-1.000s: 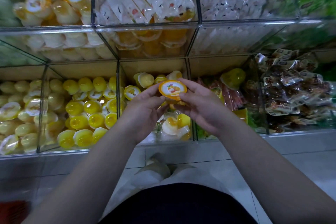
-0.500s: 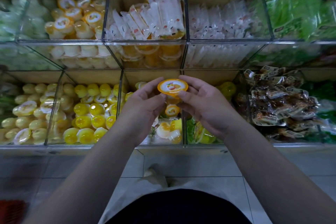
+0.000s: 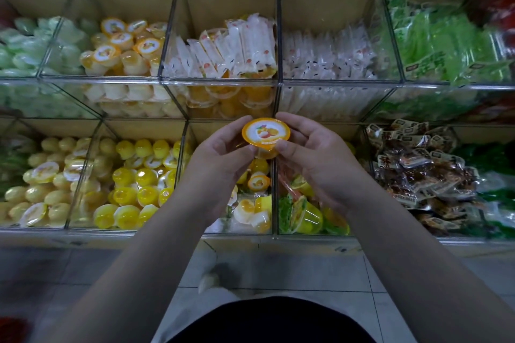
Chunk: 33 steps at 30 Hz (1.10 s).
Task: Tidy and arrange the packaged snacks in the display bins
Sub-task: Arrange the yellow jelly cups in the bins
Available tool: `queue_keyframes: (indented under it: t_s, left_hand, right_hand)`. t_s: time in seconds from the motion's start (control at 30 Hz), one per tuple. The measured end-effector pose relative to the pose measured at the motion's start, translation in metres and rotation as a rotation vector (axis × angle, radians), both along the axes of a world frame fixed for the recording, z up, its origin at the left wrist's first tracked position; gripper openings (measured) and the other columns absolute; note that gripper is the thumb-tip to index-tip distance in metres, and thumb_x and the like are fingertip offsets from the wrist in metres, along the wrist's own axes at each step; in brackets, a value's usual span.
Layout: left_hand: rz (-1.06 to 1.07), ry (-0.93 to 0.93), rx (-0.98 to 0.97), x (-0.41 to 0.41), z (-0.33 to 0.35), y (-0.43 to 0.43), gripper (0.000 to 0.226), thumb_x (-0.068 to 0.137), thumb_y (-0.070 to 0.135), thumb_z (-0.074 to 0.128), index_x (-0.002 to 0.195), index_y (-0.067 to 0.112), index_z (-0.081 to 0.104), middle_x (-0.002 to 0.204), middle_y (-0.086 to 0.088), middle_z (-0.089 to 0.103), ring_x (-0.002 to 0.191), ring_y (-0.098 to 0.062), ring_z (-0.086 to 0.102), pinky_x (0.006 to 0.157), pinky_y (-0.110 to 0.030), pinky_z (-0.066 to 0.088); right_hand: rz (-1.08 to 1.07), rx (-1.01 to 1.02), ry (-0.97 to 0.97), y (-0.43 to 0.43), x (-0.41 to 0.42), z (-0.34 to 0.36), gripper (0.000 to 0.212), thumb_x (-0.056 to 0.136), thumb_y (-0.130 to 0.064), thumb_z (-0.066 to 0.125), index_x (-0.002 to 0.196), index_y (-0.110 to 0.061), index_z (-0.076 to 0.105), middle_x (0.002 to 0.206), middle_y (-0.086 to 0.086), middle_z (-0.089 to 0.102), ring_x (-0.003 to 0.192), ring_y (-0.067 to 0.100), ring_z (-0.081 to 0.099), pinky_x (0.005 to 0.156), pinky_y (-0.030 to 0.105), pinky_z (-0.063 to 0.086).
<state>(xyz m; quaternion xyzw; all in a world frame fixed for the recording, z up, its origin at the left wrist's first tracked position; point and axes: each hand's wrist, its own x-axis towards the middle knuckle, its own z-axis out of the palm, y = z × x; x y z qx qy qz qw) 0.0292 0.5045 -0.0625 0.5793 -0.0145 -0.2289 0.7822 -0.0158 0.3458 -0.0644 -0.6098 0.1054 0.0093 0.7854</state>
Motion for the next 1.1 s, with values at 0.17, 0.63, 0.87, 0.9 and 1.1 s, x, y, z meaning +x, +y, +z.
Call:
queue_keyframes:
  t_s: [0.17, 0.63, 0.87, 0.9, 1.1]
  left_hand:
    - [-0.040, -0.008, 0.004, 0.014, 0.002, 0.003, 0.041, 0.088, -0.007, 0.054, 0.120, 0.019, 0.061, 0.115, -0.005, 0.069, 0.108, -0.016, 0.065, 0.090, -0.025, 0.053]
    - [-0.071, -0.060, 0.026, 0.089, 0.002, 0.079, 0.059, 0.070, 0.008, 0.065, 0.128, 0.015, 0.058, 0.112, -0.003, 0.070, 0.104, -0.015, 0.065, 0.088, -0.025, 0.052]
    - [-0.085, -0.116, 0.002, 0.132, 0.001, 0.128, 0.050, 0.071, 0.006, 0.064, 0.120, 0.018, 0.062, 0.108, -0.001, 0.072, 0.100, -0.012, 0.067, 0.080, -0.021, 0.053]
    - [-0.090, -0.127, 0.010, 0.138, 0.001, 0.134, 0.050, 0.072, 0.006, 0.064, 0.120, 0.018, 0.063, 0.109, -0.001, 0.072, 0.100, -0.012, 0.066, 0.080, -0.022, 0.052]
    - [-0.061, -0.210, 0.112, 0.175, 0.000, 0.171, 0.046, 0.083, -0.003, 0.067, 0.121, 0.022, 0.063, 0.114, 0.000, 0.071, 0.110, -0.015, 0.065, 0.085, -0.024, 0.050]
  right_hand:
    - [-0.004, -0.026, 0.005, 0.002, 0.009, 0.003, 0.070, 0.068, -0.020, 0.069, 0.135, -0.013, 0.050, 0.119, 0.004, 0.069, 0.114, 0.018, 0.064, 0.101, 0.037, 0.048]
    - [0.018, -0.026, -0.033, 0.074, 0.088, 0.000, 0.045, 0.074, -0.013, 0.067, 0.118, -0.023, 0.059, 0.110, 0.002, 0.073, 0.106, 0.016, 0.067, 0.087, 0.028, 0.055]
    - [0.030, -0.044, -0.054, 0.120, 0.130, 0.003, 0.045, 0.081, -0.007, 0.066, 0.123, -0.019, 0.058, 0.113, 0.003, 0.072, 0.108, 0.015, 0.067, 0.089, 0.028, 0.055]
    - [0.026, -0.053, -0.058, 0.126, 0.135, 0.003, 0.042, 0.084, -0.004, 0.065, 0.122, -0.020, 0.057, 0.112, 0.001, 0.072, 0.107, 0.013, 0.067, 0.087, 0.026, 0.055]
    - [-0.031, -0.088, -0.062, 0.166, 0.166, 0.004, 0.040, 0.087, -0.004, 0.063, 0.121, -0.022, 0.058, 0.114, -0.001, 0.072, 0.111, 0.012, 0.065, 0.095, 0.031, 0.050]
